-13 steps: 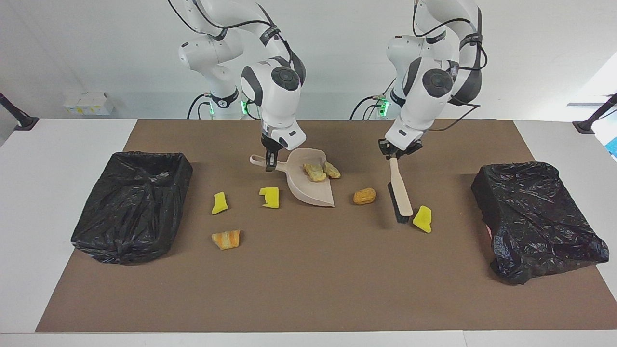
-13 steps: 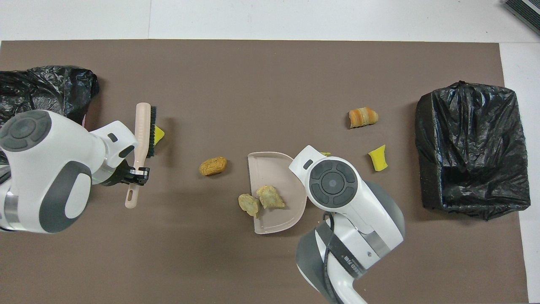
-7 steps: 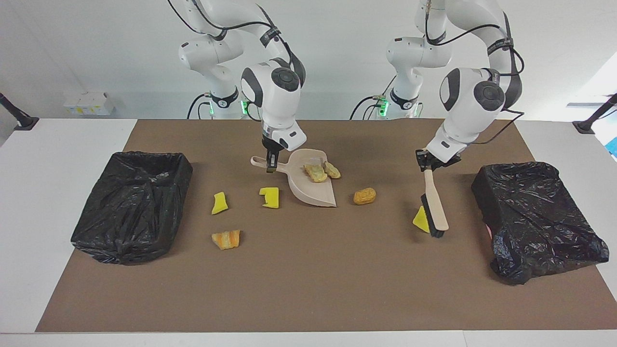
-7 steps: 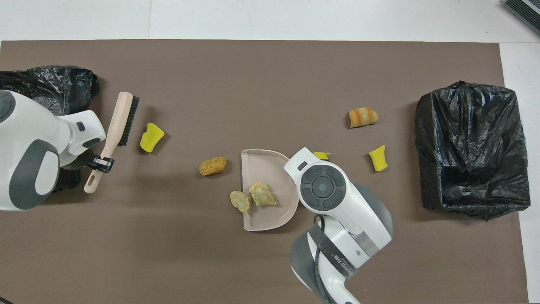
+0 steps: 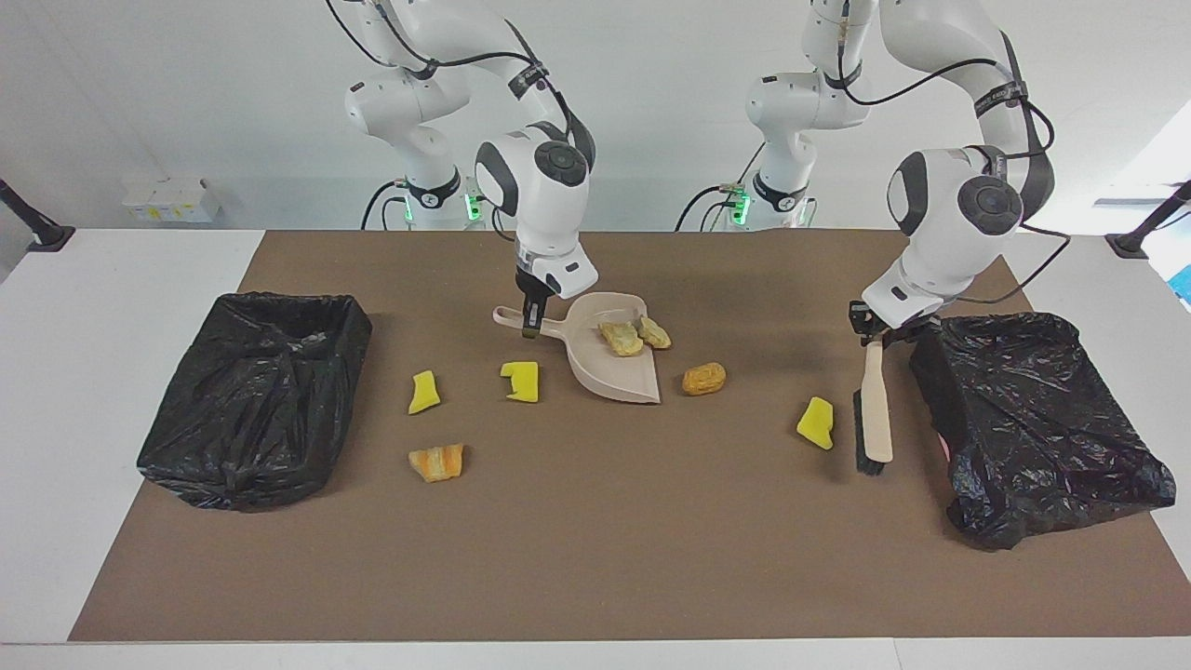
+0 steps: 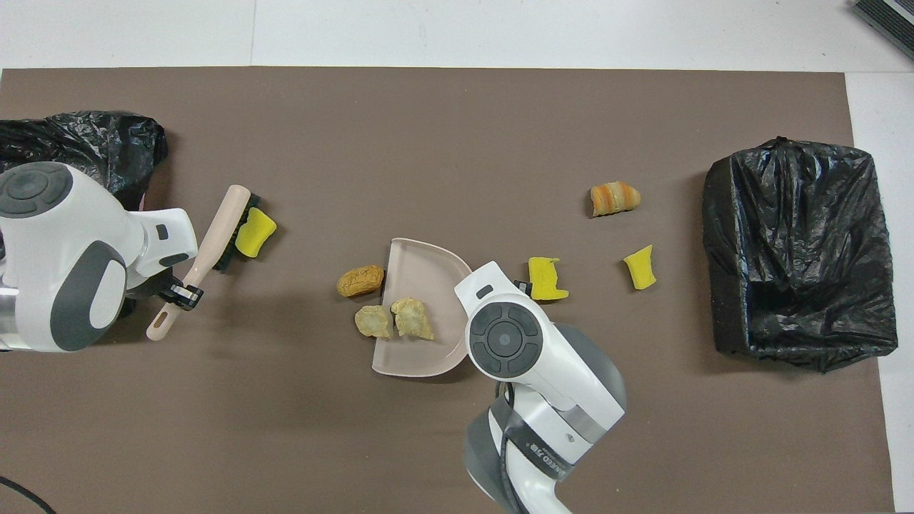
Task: Sweep and dump trash in bin
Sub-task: 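Sweep the yellow sponge pieces into the dustpan with the left gripper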
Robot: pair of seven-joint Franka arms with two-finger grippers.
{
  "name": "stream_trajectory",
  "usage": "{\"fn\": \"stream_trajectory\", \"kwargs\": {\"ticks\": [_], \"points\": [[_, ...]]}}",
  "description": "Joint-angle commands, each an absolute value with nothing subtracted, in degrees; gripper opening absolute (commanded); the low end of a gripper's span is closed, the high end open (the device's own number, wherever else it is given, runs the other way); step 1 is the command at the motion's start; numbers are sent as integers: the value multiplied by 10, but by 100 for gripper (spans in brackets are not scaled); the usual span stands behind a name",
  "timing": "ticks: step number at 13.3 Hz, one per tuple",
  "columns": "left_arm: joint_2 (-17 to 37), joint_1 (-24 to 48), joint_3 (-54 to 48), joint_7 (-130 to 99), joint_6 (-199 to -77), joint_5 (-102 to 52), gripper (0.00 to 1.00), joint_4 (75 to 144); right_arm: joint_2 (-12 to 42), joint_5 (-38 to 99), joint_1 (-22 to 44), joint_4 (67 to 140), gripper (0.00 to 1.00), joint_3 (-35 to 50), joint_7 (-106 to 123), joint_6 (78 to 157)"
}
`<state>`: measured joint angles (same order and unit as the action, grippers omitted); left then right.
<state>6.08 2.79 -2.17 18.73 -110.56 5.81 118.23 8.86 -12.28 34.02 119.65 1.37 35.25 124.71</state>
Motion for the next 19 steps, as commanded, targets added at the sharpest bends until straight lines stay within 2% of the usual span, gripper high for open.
{"fn": "stream_trajectory", "kwargs": {"ticks": [1, 4, 8, 11, 15, 19], "points": [[40, 58, -21, 192, -1087, 62, 0, 1198, 99, -124, 338, 1193, 0, 16, 339, 1259], [31, 99, -22, 185, -1085, 8, 0, 1211, 96, -131, 347, 1193, 0, 16, 363, 1238], [-12, 170, -21, 164, -1087, -10, 0, 1274, 95, -131, 349, 1166, 0, 16, 369, 1148], [-17, 213, -21, 124, -1087, -42, 0, 1275, 95, -130, 358, 1157, 0, 17, 357, 1107], [-26, 277, -22, 58, -1083, -71, 0, 1278, 94, -122, 358, 1160, 0, 17, 330, 1112], [-28, 329, -22, -24, -1080, -108, 0, 1272, 99, -122, 359, 1170, 0, 17, 317, 1150]]}}
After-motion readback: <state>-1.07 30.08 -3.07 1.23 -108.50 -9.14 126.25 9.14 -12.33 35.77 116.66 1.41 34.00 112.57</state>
